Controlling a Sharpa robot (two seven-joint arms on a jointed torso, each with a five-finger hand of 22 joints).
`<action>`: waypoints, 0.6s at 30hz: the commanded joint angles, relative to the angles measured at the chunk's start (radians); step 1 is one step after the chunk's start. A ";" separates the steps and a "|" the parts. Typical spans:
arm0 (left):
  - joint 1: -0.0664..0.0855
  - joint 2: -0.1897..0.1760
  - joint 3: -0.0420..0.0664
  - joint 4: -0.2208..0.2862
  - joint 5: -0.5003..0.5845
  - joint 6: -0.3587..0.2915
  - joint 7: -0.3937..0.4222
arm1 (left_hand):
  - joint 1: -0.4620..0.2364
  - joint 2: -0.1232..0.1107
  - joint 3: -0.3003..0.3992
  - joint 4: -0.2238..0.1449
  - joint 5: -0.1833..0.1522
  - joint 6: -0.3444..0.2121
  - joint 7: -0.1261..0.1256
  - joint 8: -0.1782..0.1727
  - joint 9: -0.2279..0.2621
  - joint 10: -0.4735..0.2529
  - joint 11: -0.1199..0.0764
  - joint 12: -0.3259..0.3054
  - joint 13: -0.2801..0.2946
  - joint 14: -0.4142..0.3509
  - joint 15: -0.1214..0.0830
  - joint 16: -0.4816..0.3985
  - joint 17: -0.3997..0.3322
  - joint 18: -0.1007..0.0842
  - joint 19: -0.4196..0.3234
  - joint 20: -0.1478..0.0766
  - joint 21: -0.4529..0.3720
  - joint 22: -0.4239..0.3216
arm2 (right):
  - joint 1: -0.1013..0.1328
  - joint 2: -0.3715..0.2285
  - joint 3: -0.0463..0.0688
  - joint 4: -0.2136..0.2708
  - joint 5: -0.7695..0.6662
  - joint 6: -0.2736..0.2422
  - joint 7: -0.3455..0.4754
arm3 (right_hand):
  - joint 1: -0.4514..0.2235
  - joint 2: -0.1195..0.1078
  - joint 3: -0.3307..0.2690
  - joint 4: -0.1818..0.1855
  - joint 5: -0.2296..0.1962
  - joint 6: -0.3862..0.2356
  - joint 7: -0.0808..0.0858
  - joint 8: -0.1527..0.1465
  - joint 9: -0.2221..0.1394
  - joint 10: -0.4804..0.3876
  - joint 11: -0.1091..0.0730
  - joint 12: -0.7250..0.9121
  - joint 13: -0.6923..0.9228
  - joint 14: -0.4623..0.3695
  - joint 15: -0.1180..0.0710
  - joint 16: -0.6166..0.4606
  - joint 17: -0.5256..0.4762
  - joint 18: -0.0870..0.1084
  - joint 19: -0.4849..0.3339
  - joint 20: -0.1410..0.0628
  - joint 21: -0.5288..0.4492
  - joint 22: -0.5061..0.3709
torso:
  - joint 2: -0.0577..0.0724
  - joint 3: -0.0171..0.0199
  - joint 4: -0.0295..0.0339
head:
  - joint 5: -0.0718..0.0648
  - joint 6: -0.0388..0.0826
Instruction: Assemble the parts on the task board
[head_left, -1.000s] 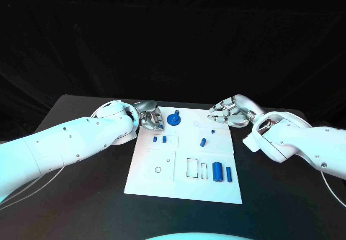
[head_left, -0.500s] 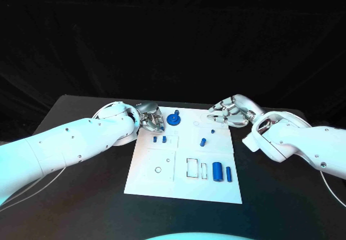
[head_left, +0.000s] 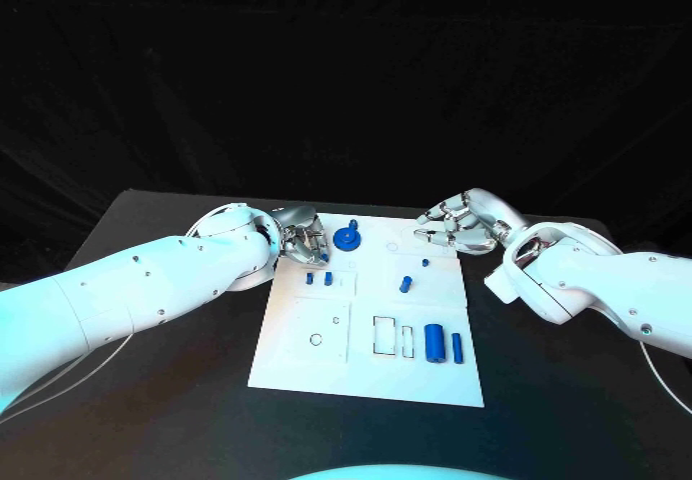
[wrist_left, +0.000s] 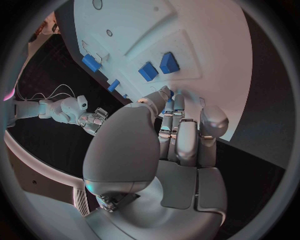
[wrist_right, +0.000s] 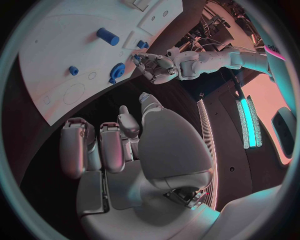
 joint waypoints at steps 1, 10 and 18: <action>-0.001 0.003 -0.001 -0.003 -0.004 0.019 0.000 | -0.008 0.000 0.002 -0.006 -0.004 0.006 -0.001 -0.003 0.000 0.006 0.001 -0.007 0.002 0.006 0.001 0.002 -0.001 -0.019 0.006 0.001 0.003 0.001 | -0.001 0.000 0.000 0.001 -0.004 0.012 0.006 | -0.001 0.010 -0.002 -0.002 0.005 -0.005 0.001 0.006 -0.002 -0.002 -0.001 0.000 0.001 0.037 -0.008 -0.003 0.001 0.018 -0.006 0.000 -0.005 0.114 | 0.000 0.0001 -0.0003 | 0.000 0.000; -0.001 0.006 -0.001 -0.006 -0.004 0.025 -0.007 | -0.012 -0.005 0.004 -0.010 -0.004 -0.023 0.011 -0.030 -0.011 0.007 0.008 -0.019 0.000 0.006 0.005 0.004 0.001 -0.018 0.002 0.001 0.001 -0.002 | -0.001 -0.001 0.000 0.000 -0.004 0.012 0.006 | -0.001 0.010 -0.002 -0.002 0.005 -0.005 0.001 0.006 -0.002 -0.002 -0.001 0.000 0.001 0.037 -0.008 -0.003 0.001 0.018 -0.006 0.000 -0.005 0.114 | 0.000 0.0001 0.0002 | 0.000 0.000; -0.001 0.005 -0.001 -0.007 -0.004 0.023 -0.007 | -0.013 -0.009 0.005 -0.012 -0.004 -0.032 0.015 -0.042 -0.016 0.010 0.010 -0.024 0.001 0.006 0.007 0.004 -0.002 -0.018 0.002 0.003 0.001 -0.002 | -0.001 -0.002 0.000 0.001 -0.004 0.012 0.006 | -0.001 0.010 -0.002 -0.002 0.005 -0.005 0.001 0.006 -0.002 -0.002 -0.001 0.000 0.001 0.037 -0.008 -0.003 0.001 0.018 -0.006 0.000 -0.005 0.114 | 0.000 0.0002 -0.0004 | -0.001 0.000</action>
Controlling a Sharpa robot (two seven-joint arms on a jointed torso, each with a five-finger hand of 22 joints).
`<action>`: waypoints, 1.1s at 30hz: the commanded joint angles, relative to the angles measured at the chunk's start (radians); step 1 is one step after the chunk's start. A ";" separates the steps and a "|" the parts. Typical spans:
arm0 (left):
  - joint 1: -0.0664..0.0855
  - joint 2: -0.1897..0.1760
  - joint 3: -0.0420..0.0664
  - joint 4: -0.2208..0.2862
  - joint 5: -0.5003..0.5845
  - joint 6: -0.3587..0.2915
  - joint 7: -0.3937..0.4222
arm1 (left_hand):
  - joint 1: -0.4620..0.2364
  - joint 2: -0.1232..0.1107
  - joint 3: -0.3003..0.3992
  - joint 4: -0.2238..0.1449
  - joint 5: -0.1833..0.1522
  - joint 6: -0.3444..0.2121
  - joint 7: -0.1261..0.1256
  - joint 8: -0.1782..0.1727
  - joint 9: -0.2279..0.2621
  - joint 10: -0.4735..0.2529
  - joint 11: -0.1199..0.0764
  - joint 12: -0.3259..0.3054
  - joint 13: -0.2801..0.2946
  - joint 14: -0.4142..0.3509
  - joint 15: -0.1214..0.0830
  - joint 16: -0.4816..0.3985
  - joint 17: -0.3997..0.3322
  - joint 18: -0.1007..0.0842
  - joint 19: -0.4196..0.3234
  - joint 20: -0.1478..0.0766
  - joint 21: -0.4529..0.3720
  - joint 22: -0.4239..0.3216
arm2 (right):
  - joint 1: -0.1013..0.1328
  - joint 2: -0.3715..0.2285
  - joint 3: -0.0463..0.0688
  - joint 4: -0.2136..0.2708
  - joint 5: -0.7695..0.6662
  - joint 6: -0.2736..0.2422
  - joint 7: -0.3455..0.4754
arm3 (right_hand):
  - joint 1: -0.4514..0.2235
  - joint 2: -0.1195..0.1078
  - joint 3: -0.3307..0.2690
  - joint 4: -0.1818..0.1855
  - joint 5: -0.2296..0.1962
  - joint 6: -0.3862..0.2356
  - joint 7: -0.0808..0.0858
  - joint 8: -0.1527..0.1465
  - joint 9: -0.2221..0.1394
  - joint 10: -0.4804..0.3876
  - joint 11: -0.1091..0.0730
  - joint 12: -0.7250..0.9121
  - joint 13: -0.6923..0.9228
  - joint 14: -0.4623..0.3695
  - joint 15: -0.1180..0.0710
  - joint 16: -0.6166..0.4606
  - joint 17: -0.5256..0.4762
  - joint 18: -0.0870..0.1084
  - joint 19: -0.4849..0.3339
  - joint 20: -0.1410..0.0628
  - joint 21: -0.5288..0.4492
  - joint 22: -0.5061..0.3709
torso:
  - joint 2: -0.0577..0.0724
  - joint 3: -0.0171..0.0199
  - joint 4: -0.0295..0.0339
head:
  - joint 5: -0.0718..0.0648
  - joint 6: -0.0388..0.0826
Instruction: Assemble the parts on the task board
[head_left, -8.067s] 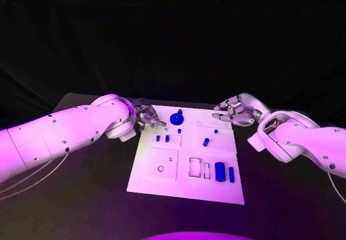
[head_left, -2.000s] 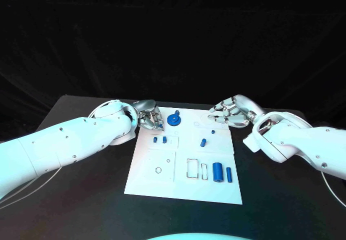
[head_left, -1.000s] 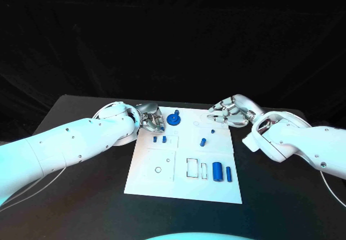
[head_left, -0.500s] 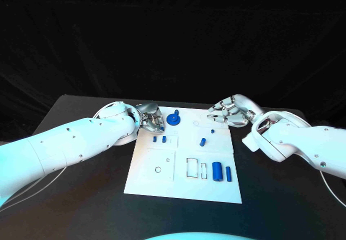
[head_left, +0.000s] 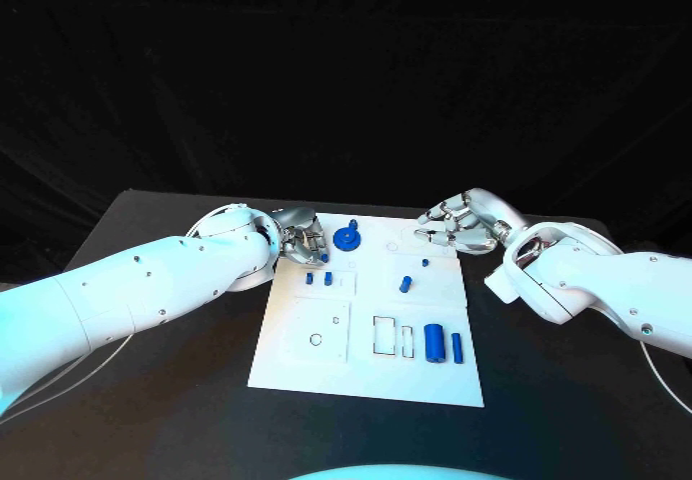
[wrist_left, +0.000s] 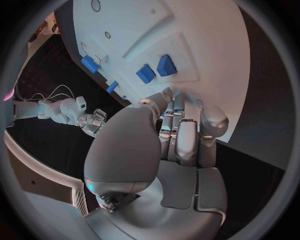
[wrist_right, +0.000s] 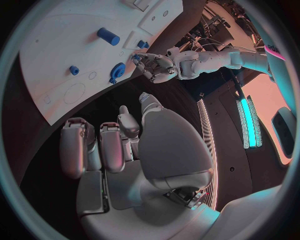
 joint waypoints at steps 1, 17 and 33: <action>0.000 0.002 0.000 0.001 -0.002 0.013 -0.001 | -0.008 -0.004 0.000 -0.007 -0.004 -0.011 -0.001 -0.009 -0.002 0.006 0.005 -0.005 0.001 0.002 0.003 0.004 -0.002 -0.018 0.002 0.003 0.001 0.000 | -0.001 0.000 0.000 0.001 -0.004 0.012 0.006 | -0.001 0.010 -0.002 -0.002 0.005 -0.005 0.001 0.006 -0.002 -0.002 -0.001 0.000 0.001 0.037 -0.008 -0.003 0.001 0.018 -0.006 0.000 -0.005 0.114 | 0.000 -0.0001 -0.0003 | -0.001 0.000; 0.000 -0.022 0.001 0.008 0.004 -0.010 -0.006 | -0.010 -0.015 0.005 -0.013 -0.004 -0.047 0.011 -0.038 -0.019 0.015 0.012 -0.017 0.002 0.002 0.009 0.004 -0.008 -0.018 0.001 0.007 0.001 -0.001 | -0.001 -0.002 0.000 -0.017 -0.075 0.064 -0.051 | 0.069 0.009 0.050 -0.019 -0.019 -0.008 0.006 0.020 -0.006 -0.300 0.005 -0.523 -0.463 -0.003 -0.007 -0.144 -0.172 0.048 -0.079 -0.002 -0.150 0.022 | -0.001 -0.0006 -0.0003 | -0.005 0.002; 0.002 -0.176 0.026 0.185 0.500 -0.264 0.205 | -0.032 -0.018 0.006 -0.007 -0.003 -0.019 0.014 -0.017 -0.032 -0.012 0.022 -0.042 0.003 -0.148 0.019 -0.198 -0.326 0.046 -0.205 0.014 -0.249 -0.322 | -0.001 0.017 0.000 -0.044 -0.710 0.212 -0.245 | 0.131 -0.061 0.177 -0.047 -0.115 0.079 -0.009 0.007 -0.022 -0.143 0.004 -0.908 -0.836 0.029 -0.008 -0.093 -0.100 0.025 -0.012 -0.003 -0.060 0.093 | 0.000 -0.0015 0.0005 | -0.067 0.010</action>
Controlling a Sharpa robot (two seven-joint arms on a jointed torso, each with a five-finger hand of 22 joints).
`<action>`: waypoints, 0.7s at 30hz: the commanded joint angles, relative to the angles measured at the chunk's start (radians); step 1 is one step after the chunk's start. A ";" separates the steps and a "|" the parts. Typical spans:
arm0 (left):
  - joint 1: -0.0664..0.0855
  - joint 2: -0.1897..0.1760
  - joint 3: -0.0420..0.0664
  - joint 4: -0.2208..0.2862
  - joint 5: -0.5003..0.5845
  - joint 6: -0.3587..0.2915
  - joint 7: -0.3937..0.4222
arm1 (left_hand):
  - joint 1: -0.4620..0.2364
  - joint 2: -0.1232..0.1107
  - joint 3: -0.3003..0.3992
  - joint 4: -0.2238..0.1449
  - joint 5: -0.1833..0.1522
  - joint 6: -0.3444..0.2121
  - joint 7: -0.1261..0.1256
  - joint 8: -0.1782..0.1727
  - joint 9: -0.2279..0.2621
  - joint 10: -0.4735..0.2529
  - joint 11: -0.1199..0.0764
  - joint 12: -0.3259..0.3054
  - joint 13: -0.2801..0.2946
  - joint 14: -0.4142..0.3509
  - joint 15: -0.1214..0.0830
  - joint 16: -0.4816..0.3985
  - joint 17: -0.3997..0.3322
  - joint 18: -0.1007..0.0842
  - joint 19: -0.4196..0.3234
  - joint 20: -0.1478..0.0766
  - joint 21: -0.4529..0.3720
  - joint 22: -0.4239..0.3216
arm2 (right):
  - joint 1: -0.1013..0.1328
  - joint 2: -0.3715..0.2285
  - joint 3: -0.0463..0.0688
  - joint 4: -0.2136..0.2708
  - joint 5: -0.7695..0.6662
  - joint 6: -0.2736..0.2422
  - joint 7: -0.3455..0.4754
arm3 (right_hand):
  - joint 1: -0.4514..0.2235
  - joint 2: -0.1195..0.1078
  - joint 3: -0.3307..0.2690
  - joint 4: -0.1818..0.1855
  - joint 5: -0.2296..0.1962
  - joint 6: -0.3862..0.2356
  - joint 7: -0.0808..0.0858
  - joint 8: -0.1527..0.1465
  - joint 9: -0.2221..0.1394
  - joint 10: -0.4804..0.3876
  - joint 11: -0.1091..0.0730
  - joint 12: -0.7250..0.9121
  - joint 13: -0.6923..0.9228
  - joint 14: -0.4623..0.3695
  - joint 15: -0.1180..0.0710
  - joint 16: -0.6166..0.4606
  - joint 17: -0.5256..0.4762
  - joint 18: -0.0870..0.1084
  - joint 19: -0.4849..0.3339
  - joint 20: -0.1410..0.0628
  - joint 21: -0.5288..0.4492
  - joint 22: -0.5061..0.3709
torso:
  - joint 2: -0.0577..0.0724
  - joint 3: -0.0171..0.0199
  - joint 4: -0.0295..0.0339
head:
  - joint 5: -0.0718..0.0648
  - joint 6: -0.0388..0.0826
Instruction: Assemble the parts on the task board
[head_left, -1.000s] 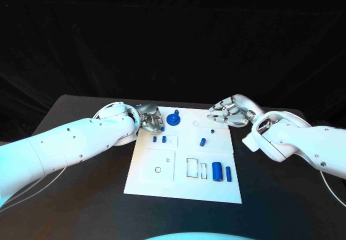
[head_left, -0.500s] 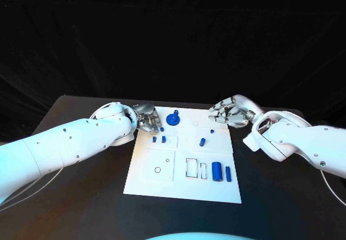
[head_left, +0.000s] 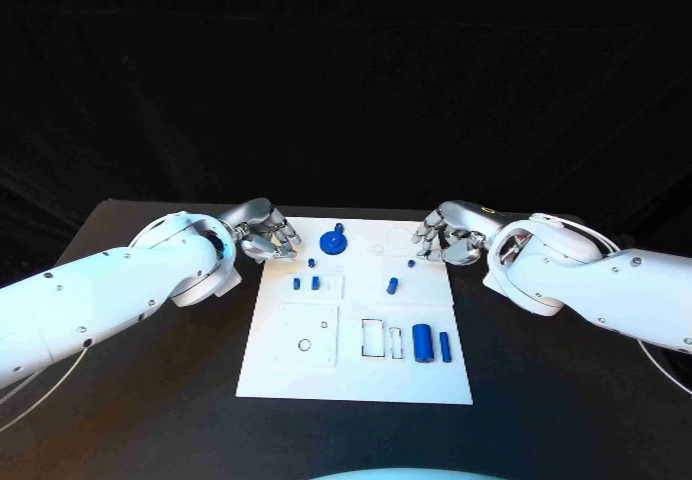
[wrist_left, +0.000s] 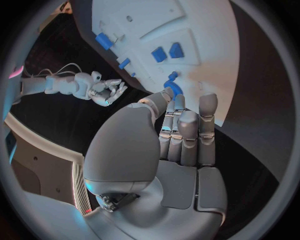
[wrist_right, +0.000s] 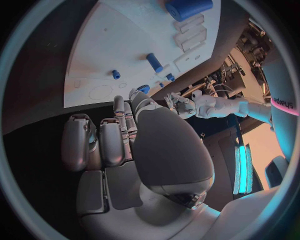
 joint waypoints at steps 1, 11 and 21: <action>0.001 -0.027 0.006 0.056 0.337 -0.143 0.155 | -0.018 -0.001 -0.012 0.005 -0.002 -0.004 0.004 -0.005 -0.006 -0.017 0.003 -0.008 -0.001 -0.060 0.005 -0.085 -0.117 0.028 -0.059 0.005 -0.079 -0.090 | -0.002 0.008 0.000 -0.002 -0.263 0.088 -0.096 | -0.005 -0.011 0.005 0.002 -0.004 0.006 0.003 -0.008 -0.003 0.000 0.005 -0.015 -0.015 0.033 -0.003 0.004 0.002 -0.007 0.008 -0.001 0.006 0.094 | 0.001 -0.0019 0.0004 | -0.013 0.001; 0.002 -0.116 0.015 0.185 0.818 -0.181 0.292 | -0.020 0.015 -0.040 -0.001 -0.004 -0.001 0.011 -0.007 -0.015 -0.025 0.008 -0.004 -0.001 -0.132 0.011 -0.229 -0.284 0.029 -0.069 0.011 -0.161 -0.146 | -0.010 0.048 0.000 -0.026 -0.380 0.128 -0.152 | -0.019 -0.034 0.016 0.005 0.008 0.006 0.017 -0.029 -0.011 -0.012 0.021 -0.068 -0.067 0.037 0.009 0.024 0.024 -0.013 0.022 0.009 0.034 0.115 | 0.001 -0.0030 0.0018 | -0.024 0.001; 0.002 -0.150 0.015 0.219 0.991 -0.122 0.346 | -0.011 0.031 -0.044 -0.009 -0.004 -0.001 0.014 -0.008 -0.020 -0.025 0.010 -0.001 0.000 -0.144 0.012 -0.256 -0.303 0.029 -0.069 0.013 -0.190 -0.166 | -0.030 0.088 0.000 -0.067 -0.380 0.133 -0.146 | -0.005 -0.024 0.052 -0.003 0.011 0.025 0.016 -0.032 -0.013 0.004 0.020 -0.084 -0.094 0.039 0.009 0.034 0.035 -0.018 0.035 0.011 0.059 0.133 | 0.001 -0.0026 0.0021 | -0.025 0.001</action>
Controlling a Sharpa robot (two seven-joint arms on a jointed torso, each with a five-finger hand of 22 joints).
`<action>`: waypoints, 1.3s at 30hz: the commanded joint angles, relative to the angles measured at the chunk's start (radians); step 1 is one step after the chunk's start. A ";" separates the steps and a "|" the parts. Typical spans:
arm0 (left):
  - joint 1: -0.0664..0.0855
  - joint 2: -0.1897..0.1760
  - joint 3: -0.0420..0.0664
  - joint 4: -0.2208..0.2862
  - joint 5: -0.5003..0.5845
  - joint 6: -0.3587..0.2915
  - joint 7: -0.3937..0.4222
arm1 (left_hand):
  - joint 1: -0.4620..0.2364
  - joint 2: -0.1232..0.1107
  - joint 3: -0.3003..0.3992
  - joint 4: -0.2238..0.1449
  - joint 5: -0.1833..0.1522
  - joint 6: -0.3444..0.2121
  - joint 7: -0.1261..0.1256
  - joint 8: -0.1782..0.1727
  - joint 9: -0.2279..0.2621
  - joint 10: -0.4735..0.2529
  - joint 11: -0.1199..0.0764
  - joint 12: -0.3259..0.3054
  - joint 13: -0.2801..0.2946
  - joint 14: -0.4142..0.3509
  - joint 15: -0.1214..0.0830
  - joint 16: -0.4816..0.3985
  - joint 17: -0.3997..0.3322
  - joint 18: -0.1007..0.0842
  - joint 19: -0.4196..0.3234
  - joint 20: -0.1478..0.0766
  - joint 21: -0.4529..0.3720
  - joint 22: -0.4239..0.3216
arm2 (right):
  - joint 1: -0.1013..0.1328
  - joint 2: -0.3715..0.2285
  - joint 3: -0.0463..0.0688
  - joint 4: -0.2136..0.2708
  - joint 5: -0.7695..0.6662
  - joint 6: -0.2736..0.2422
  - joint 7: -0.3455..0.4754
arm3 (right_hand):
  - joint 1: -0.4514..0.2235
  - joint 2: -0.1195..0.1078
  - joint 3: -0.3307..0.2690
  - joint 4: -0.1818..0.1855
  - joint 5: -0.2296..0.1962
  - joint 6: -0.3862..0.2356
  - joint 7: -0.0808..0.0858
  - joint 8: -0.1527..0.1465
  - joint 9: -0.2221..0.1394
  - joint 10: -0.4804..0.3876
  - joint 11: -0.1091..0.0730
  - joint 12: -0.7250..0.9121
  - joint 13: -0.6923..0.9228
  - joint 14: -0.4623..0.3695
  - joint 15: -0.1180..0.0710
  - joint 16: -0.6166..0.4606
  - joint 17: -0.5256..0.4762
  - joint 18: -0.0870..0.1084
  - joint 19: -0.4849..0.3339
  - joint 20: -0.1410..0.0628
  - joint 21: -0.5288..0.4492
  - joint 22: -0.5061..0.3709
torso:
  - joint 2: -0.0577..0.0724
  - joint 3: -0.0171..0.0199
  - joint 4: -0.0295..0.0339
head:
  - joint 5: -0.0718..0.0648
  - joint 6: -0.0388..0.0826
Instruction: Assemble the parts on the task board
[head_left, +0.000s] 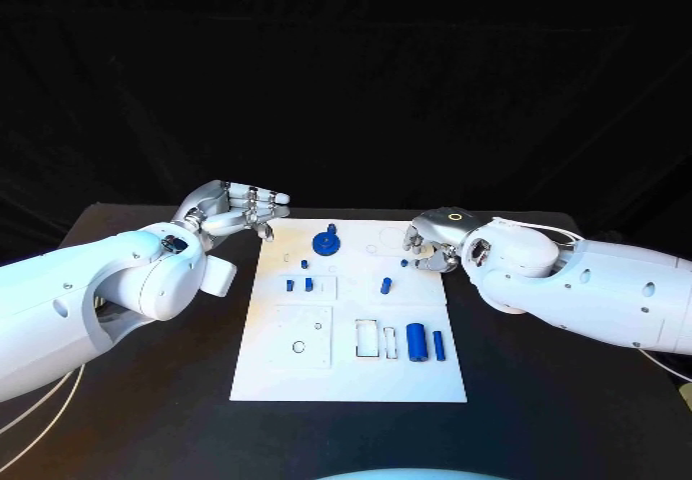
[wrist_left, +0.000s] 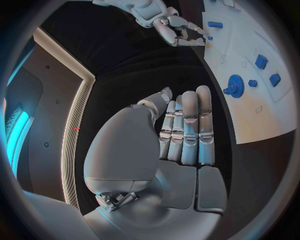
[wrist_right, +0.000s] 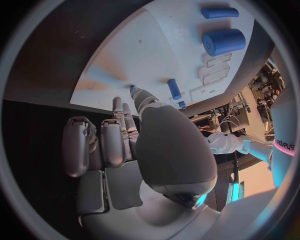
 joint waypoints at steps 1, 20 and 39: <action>0.001 -0.004 0.001 0.008 0.138 0.030 0.064 | 0.002 0.010 -0.004 -0.002 -0.004 -0.002 0.008 -0.004 -0.002 -0.009 0.003 0.005 0.001 -0.009 0.000 -0.007 -0.003 0.013 0.000 0.004 -0.007 -0.003 | -0.007 0.008 0.000 -0.011 -0.033 0.029 -0.011 | 0.013 0.002 0.014 -0.001 0.002 0.011 0.000 -0.004 -0.002 0.013 0.000 -0.007 -0.006 0.035 0.005 0.005 0.002 -0.019 0.008 0.000 0.007 0.135 | 0.000 0.0003 0.0006 | 0.000 0.000; 0.001 -0.013 0.001 0.014 0.175 0.032 0.049 | 0.012 0.017 -0.007 -0.014 -0.004 -0.015 0.017 -0.010 -0.008 -0.021 0.010 0.005 0.000 -0.007 0.003 -0.016 -0.012 0.013 0.008 0.005 -0.020 -0.013 | -0.036 0.050 0.000 -0.040 0.011 0.012 0.025 | 0.021 0.005 0.105 -0.030 0.012 0.049 -0.010 -0.006 0.001 0.064 -0.011 -0.022 -0.042 0.036 -0.003 0.018 0.014 -0.025 0.021 -0.007 0.037 0.159 | 0.000 0.0024 -0.0014 | 0.006 -0.001; 0.001 -0.013 0.000 0.012 0.162 0.047 0.023 | 0.014 0.018 -0.011 -0.018 -0.004 -0.023 0.023 -0.011 -0.010 -0.031 0.014 0.004 -0.001 -0.005 0.006 -0.018 -0.016 0.012 0.012 0.007 -0.025 -0.018 | -0.037 0.060 0.000 -0.061 0.014 0.012 0.021 | 0.032 0.030 0.193 -0.099 -0.011 0.103 -0.024 0.011 0.020 0.120 -0.027 -0.020 -0.052 0.038 -0.017 0.026 0.022 -0.030 0.032 -0.018 0.060 0.177 | 0.000 0.0022 -0.0018 | 0.005 -0.002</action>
